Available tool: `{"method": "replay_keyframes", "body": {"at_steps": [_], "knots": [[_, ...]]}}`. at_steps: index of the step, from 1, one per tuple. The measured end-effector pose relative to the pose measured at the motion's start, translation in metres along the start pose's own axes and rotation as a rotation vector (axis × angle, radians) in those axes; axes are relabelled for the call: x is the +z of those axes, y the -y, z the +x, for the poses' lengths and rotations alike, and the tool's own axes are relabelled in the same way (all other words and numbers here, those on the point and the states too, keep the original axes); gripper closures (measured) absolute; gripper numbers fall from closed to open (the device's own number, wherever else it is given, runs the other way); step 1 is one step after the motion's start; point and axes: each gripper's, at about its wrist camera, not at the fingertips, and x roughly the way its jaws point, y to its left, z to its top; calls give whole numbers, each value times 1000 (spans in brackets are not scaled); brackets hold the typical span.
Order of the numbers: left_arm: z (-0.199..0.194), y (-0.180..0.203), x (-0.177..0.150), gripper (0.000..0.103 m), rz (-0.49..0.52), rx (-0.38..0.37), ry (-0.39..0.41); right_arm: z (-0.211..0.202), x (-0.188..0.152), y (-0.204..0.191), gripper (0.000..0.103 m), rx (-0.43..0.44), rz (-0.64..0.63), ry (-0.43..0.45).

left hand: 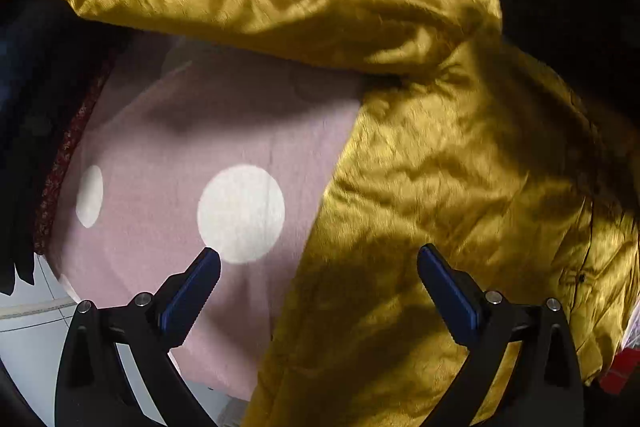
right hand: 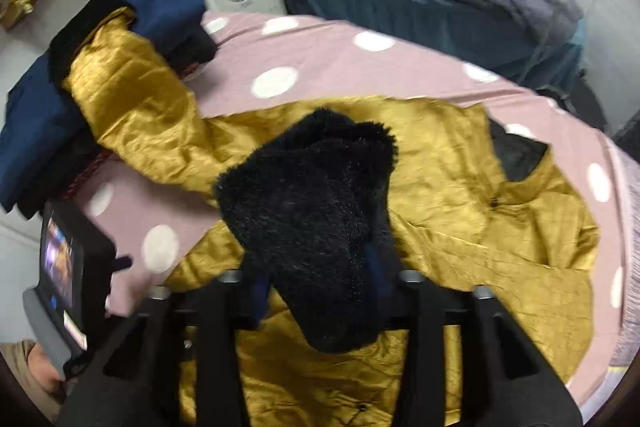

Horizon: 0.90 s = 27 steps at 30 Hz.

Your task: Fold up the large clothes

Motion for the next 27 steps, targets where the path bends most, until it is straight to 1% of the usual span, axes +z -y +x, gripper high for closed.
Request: {"method": "replay_keyframes", "body": {"at_steps": [1, 4, 7, 8, 9, 10, 11, 12, 13, 15, 17, 18, 20, 21, 22, 23, 24, 25, 26, 27], "knots": [[-3, -3, 3, 6, -10, -3, 8, 5, 0, -2, 23, 17, 0, -18], [-12, -5, 8, 6, -24, -14, 29, 4, -11, 12, 23, 42, 65, -33], [-23, -2, 14, 6, -18, -10, 58, -7, -21, 42, 23, 51, 168, -25], [-30, -2, 15, 6, -18, -20, 76, -12, -25, 54, 23, 43, 202, -17], [-37, 4, 24, 6, -17, -29, 88, -16, -30, 69, 23, 17, 234, -8], [-42, 5, 29, 6, -13, -43, 101, -19, -33, 81, 23, -15, 254, -5], [-43, 8, 31, 6, -6, -56, 114, -21, -39, 98, 23, -75, 286, -6], [-44, 18, 33, 6, 11, -77, 127, -22, -44, 112, 23, -117, 316, -10], [-44, 26, 41, 6, 30, -93, 131, -23, -54, 135, 23, -153, 370, -21], [-46, 48, 40, 6, 97, -114, 131, -29, -73, 180, 23, -185, 507, -31], [-44, 75, 44, 6, 176, -112, 142, -40, -87, 221, 23, -199, 647, -17], [-44, 89, 44, 6, 235, -111, 154, -48, -95, 244, 23, -200, 726, 1], [-42, 112, 45, 6, 324, -105, 167, -61, -116, 293, 23, -184, 912, 26], [-40, 125, 43, 6, 374, -103, 167, -61, -123, 308, 26, -173, 963, 23], [-33, 136, 44, 6, 405, -103, 156, -59, -134, 331, 28, -142, 1041, 8], [-25, 145, 43, 6, 441, -96, 129, -54, -142, 345, 34, -117, 1088, -10], [-15, 154, 47, 6, 454, -83, 112, -47, -150, 357, 41, -93, 1127, -38], [-12, 160, 46, 6, 462, -72, 92, -41, -155, 364, 44, -80, 1150, -63], [-4, 162, 45, 6, 463, -68, 63, -36, -159, 369, 50, -68, 1164, -89], [2, 162, 44, 6, 454, -66, 35, -29, -162, 371, 51, -50, 1173, -109]]}}
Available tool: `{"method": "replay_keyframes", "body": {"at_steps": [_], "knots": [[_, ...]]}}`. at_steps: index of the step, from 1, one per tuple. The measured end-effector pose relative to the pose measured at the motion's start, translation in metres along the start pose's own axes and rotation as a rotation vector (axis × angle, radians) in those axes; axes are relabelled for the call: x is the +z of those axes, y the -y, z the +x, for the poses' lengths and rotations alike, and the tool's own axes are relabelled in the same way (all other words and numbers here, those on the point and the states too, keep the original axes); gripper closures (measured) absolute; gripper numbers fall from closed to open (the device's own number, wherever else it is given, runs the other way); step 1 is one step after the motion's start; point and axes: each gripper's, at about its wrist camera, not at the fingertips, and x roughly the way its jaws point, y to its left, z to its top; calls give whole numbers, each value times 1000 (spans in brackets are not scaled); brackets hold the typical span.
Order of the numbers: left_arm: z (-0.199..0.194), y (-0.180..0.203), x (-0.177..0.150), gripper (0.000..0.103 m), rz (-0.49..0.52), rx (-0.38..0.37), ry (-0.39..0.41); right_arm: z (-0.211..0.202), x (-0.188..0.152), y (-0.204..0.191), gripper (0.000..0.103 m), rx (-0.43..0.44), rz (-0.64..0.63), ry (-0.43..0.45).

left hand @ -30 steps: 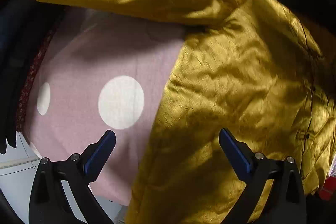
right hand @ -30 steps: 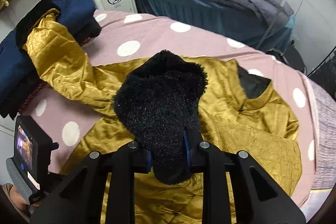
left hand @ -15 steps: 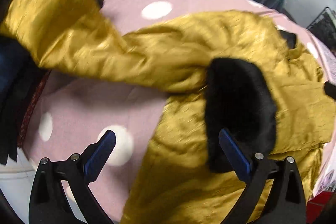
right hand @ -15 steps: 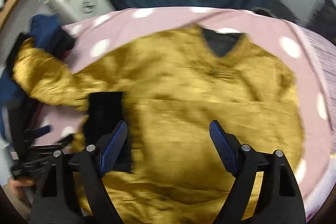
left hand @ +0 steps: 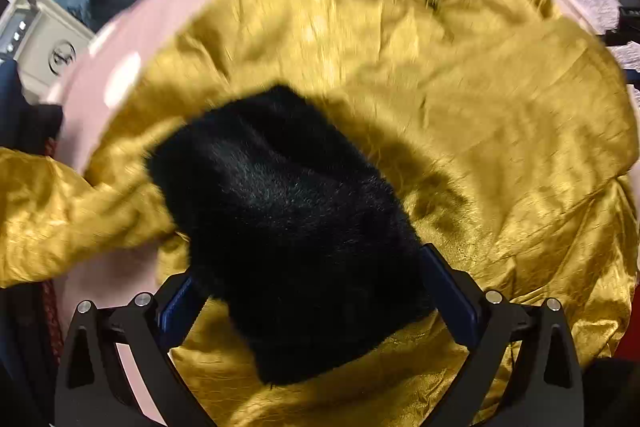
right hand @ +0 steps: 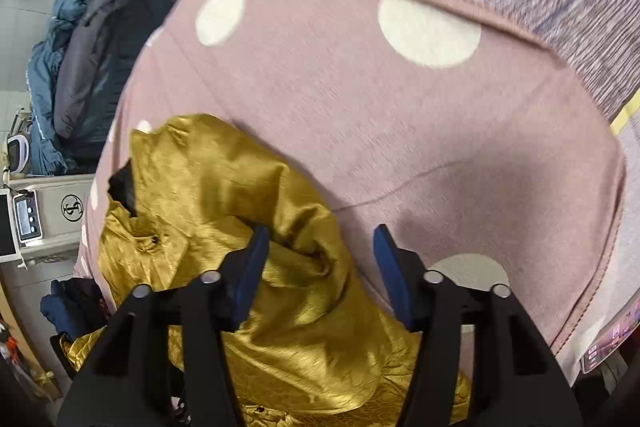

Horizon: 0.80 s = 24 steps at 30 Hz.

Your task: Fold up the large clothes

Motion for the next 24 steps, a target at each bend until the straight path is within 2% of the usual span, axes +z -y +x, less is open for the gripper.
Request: {"method": "replay_keyframes", "body": {"at_steps": [2, 4, 5, 6, 7, 9, 11, 12, 14, 15, 17, 18, 20, 22, 23, 24], "knots": [[7, -4, -2, 6, -31, -18, -26, 12, 0, 1, 53, 46, 8, -40], [13, -11, -4, 5, -74, -47, -54, 20, 0, -1, 60, 75, 1, -54], [16, -15, -5, 5, -93, -59, -65, 22, 1, -3, 73, 81, -9, -59], [18, -18, -7, 5, -106, -71, -74, 23, 3, -3, 96, 76, -20, -59], [21, -20, -8, 5, -112, -77, -81, 20, 5, -7, 98, 37, -54, -38], [25, -21, -10, 5, -108, -79, -88, 6, 10, -11, 100, -42, -120, 57], [25, -23, -13, 5, -109, -83, -82, -15, 18, -6, 102, -64, -118, 162], [25, -23, -14, 5, -107, -79, -78, -20, 23, -3, 103, -67, -88, 183], [25, -23, -17, 5, -101, -72, -75, -34, 34, 10, 103, -129, -21, 250], [27, -21, -17, 5, -102, -70, -71, -38, 38, 14, 103, -126, -3, 252], [27, -20, -18, 5, -110, -68, -73, -39, 40, 14, 102, -62, -4, 211], [27, -20, -18, 5, -114, -67, -75, -37, 36, 5, 102, -30, -49, 171], [28, -20, -19, 5, -117, -64, -76, -34, 20, -16, 100, -49, -167, 145], [32, -19, -14, 5, -119, -61, -77, -30, -10, -46, 95, -73, -324, 138], [34, -20, -12, 5, -120, -60, -77, -27, -23, -55, 87, -70, -371, 129], [34, -19, -11, 5, -119, -59, -77, -20, -39, -69, 72, -66, -416, 116]]}}
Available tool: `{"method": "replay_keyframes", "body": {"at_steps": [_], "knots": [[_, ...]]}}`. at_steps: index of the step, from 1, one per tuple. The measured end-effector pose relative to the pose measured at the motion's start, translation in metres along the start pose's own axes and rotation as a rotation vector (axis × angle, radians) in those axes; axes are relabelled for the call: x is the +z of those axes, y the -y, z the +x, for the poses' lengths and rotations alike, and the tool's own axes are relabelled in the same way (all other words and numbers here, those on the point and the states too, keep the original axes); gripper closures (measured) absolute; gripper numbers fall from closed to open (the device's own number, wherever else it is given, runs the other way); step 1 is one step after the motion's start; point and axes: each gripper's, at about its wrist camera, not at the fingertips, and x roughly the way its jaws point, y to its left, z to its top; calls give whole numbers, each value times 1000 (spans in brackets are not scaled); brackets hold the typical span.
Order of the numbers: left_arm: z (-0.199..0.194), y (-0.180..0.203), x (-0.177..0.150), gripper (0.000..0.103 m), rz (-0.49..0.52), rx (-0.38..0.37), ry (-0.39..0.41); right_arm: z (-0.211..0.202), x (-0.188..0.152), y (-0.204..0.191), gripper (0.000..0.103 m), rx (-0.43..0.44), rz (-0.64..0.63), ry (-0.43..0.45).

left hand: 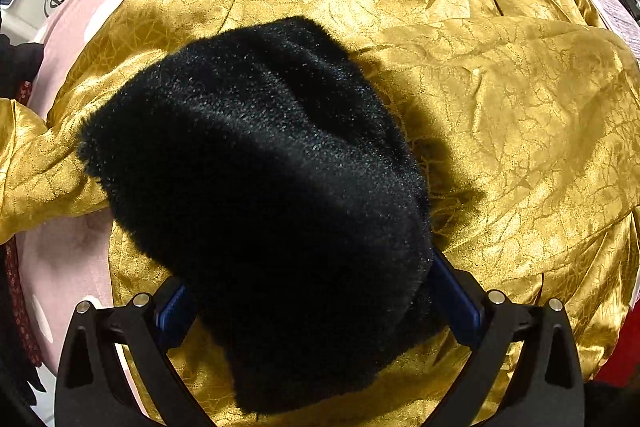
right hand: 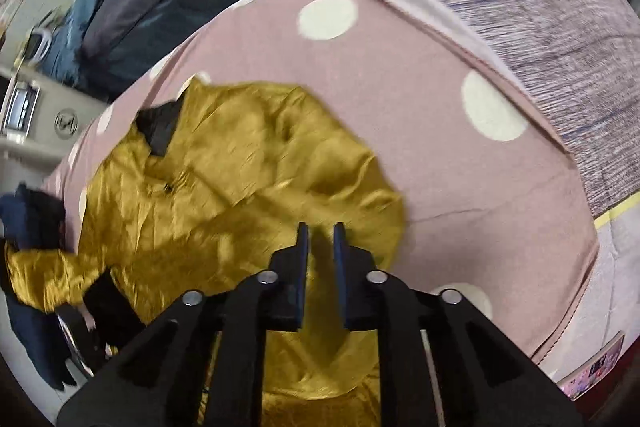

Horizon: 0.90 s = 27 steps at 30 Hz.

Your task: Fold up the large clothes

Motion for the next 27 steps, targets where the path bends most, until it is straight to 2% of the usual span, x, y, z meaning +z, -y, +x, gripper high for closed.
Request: {"method": "replay_keyframes", "body": {"at_steps": [2, 3, 5, 9, 11, 15, 23, 27], "knots": [[-2, 0, 1, 5, 0, -1, -1, 4, -23, -33, 57, 14, -97, -7], [-2, -1, 2, 5, 1, -3, -3, 7, -33, -48, 56, 1, -153, -7], [-2, -4, 3, 5, 2, -4, -5, 21, -55, -77, 56, -83, -298, -13], [0, -4, 4, 5, 4, -5, -1, 60, -76, -94, 53, -217, -445, -81], [3, -5, 4, 5, 3, -7, 3, 79, -79, -91, 53, -251, -472, -120], [7, -3, 4, 5, 5, -12, 12, 100, -76, -85, 51, -249, -478, -148], [13, 0, 4, 5, 4, -3, 37, 113, -70, -92, 51, -262, -479, -127], [11, -2, 2, 5, 5, -2, 47, 114, -80, -96, 51, -261, -474, -103]]}}
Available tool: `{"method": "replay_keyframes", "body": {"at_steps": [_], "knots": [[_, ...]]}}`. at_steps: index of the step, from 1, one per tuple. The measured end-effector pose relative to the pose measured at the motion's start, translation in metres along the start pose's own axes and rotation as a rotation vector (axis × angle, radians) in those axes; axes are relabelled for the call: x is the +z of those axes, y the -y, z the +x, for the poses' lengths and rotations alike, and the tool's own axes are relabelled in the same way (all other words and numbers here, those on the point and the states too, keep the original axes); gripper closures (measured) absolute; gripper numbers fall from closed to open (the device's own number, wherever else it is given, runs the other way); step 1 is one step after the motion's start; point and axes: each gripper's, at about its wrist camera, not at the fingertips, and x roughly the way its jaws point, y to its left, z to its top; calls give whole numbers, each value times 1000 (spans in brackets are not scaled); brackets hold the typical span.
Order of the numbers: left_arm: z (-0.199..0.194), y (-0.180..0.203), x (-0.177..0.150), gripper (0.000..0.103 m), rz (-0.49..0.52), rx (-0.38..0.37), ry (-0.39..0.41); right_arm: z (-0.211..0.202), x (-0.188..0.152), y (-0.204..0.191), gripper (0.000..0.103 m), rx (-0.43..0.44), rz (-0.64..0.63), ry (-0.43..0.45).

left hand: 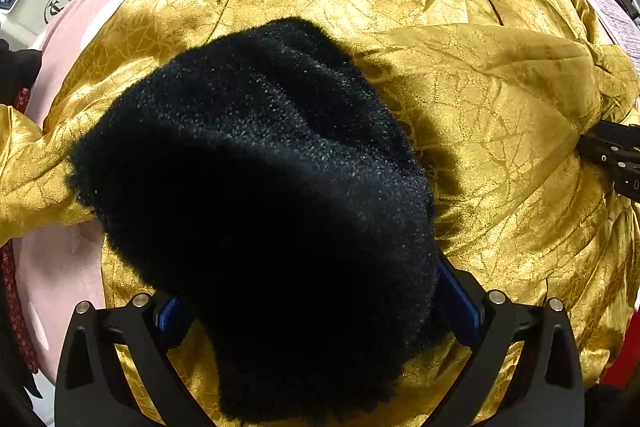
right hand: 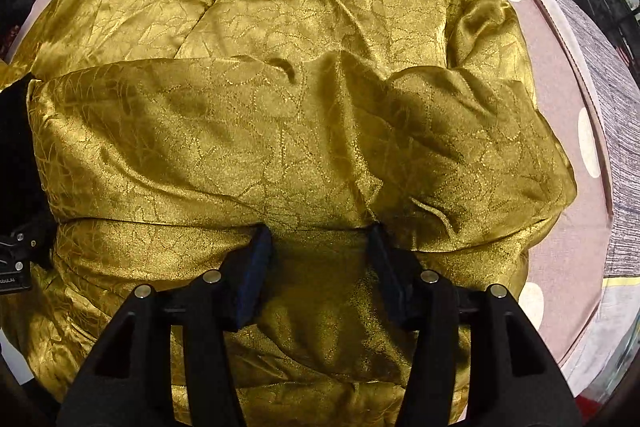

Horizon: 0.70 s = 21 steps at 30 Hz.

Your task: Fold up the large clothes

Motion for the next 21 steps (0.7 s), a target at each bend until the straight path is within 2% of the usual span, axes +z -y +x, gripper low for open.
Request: {"method": "replay_keyframes", "body": {"at_steps": [4, 7, 8, 9, 13, 19, 21], "knots": [[-10, 3, -5, 5, -14, 3, 10, -19, -10, -4, 50, -22, 38, 9], [-25, -2, -5, 5, -33, 26, 70, -42, -13, -5, 48, 1, 83, 62], [-31, -3, -7, 5, -35, 39, 89, -48, -15, -6, 33, 19, 97, 68], [-38, -5, -9, 5, -35, 57, 110, -54, -17, -7, 24, 36, 111, 77], [-63, -21, -16, 5, -49, 93, 153, -74, -24, -18, 24, 87, 103, 89], [-87, -69, -28, 5, -183, 138, 202, -89, -34, -37, 24, 108, 51, 77], [-97, -80, -32, 5, -222, 200, 231, -91, -36, -38, 24, 108, 33, 75]]}}
